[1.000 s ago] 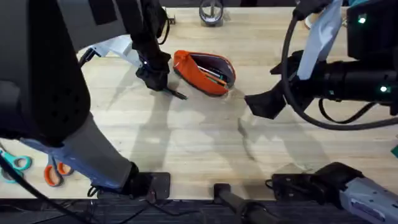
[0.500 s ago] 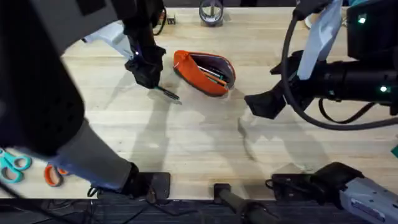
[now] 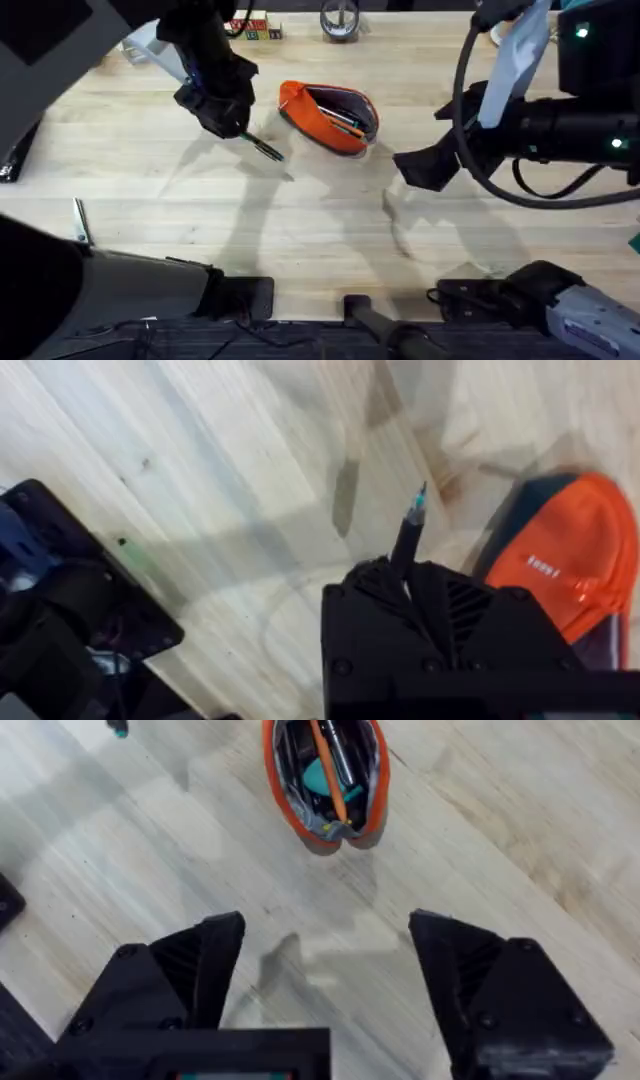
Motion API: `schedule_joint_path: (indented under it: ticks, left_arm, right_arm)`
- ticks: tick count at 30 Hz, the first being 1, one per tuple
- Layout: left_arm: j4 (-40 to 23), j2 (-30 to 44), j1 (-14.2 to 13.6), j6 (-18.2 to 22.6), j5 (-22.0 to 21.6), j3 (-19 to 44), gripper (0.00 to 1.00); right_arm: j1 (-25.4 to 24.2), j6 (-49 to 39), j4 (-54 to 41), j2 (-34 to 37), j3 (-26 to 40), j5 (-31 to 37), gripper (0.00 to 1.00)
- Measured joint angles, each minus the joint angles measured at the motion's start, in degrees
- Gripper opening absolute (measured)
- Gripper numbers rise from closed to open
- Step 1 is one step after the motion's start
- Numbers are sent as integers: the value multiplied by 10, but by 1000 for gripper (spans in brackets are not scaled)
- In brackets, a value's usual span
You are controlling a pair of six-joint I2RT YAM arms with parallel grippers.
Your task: Unzip the bag, pick up the pens from the table one at a time and place them inside, then zip the bag closed.
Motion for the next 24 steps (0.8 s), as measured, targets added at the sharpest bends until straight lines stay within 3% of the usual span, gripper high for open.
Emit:
schedule_joint_path:
  ticks: [8,15,24]
  left_arm:
    - [6,-3,-82,6,2,0,42]
    - [77,-3,-162,19,17,1,42]
    - [143,-4,-205,26,35,39,42]
  right_arm:
    - [0,0,0,0,0,0,998]
    - [0,0,0,0,0,0,997]
    - [0,0,0,0,0,0,998]
